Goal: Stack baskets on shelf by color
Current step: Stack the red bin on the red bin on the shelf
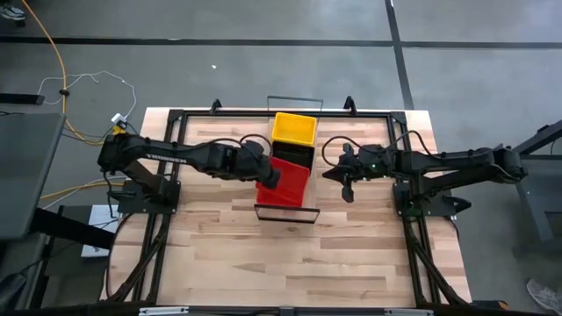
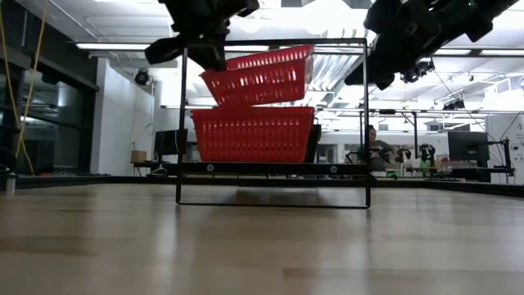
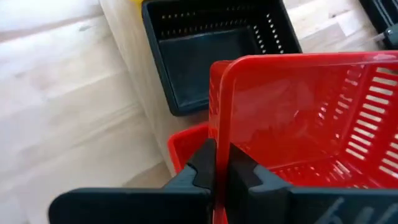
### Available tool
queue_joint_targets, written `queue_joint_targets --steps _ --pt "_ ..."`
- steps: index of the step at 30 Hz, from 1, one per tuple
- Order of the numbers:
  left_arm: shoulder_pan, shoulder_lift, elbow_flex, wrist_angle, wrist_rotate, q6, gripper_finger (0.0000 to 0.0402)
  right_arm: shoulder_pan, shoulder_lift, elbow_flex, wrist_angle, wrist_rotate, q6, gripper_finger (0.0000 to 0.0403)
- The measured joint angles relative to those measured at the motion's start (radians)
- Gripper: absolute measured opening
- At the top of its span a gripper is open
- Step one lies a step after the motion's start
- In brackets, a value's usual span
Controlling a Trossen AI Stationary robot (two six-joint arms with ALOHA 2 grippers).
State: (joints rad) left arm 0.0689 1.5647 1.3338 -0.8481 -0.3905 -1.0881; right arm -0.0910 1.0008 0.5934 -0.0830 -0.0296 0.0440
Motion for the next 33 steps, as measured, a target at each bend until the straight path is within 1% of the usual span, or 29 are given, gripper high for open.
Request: queue_joint_targets --steps 6,9,15,19,24,27,33 --pt "-0.039 0.000 0.000 -0.082 -0.028 -0.102 0.0000 0.000 0.000 0.000 -0.021 0.000 -0.041 0.0000" --pt "-0.048 0.000 0.000 -0.071 -0.027 -0.114 0.0000 0.000 0.000 0.000 -0.018 0.000 -0.064 0.0000" --pt "-0.053 0.000 0.000 -0.064 0.010 -0.139 0.0001 -0.001 0.000 0.000 -0.018 0.000 -0.079 0.0000" --pt "-0.052 0.000 0.000 -0.063 0.038 -0.140 0.0009 -0.001 0.000 0.000 -0.018 0.000 -0.079 0.0000" --pt "-0.053 0.000 0.000 -0.033 0.040 -0.128 0.0038 -0.001 0.000 0.000 -0.018 0.000 -0.079 0.0000" --pt "-0.057 0.000 0.000 -0.002 0.040 -0.107 0.0063 -0.001 0.000 0.000 -0.018 0.000 -0.079 0.0000" --pt "-0.058 0.000 0.000 0.001 0.045 -0.079 0.0117 -0.001 0.000 0.000 -0.017 0.000 -0.079 0.0000"
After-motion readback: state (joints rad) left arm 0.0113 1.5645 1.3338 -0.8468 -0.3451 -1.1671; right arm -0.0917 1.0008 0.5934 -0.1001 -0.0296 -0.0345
